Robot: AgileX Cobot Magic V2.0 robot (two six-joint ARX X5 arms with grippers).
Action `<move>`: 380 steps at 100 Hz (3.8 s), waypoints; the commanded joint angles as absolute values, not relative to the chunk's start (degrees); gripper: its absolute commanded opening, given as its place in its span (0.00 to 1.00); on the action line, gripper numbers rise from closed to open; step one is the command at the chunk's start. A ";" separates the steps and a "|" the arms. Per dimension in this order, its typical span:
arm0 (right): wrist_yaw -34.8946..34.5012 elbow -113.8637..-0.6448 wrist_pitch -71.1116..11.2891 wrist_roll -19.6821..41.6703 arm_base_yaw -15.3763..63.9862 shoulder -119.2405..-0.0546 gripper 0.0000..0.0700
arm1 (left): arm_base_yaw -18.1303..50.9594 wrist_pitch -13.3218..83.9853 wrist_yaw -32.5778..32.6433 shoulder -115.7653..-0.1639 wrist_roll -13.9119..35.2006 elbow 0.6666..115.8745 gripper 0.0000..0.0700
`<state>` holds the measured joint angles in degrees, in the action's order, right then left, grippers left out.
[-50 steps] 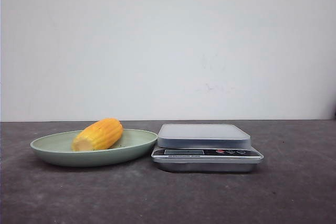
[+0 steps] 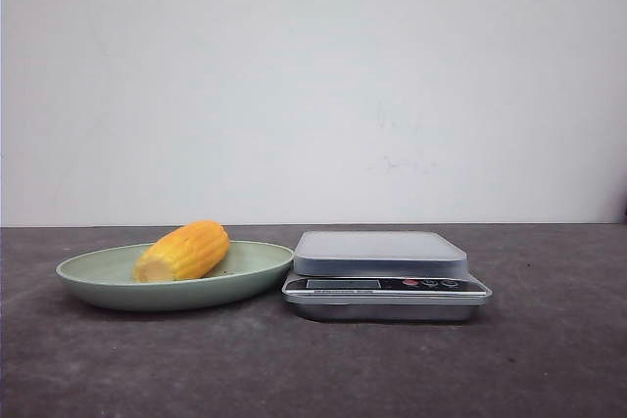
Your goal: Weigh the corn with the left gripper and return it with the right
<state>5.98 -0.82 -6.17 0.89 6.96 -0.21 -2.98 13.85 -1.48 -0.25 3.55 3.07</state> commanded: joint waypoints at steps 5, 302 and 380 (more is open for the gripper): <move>6.00 -0.78 -5.58 1.50 6.98 -0.21 0.01 | -2.98 14.11 -1.48 -0.19 2.59 2.09 0.00; 6.00 -0.78 -5.58 1.06 6.98 -0.21 0.01 | -2.98 13.34 -1.89 -0.19 4.27 2.11 0.00; -6.50 -29.65 -14.59 15.09 7.03 -13.50 0.01 | -2.98 18.98 -20.12 -19.33 32.82 31.75 0.01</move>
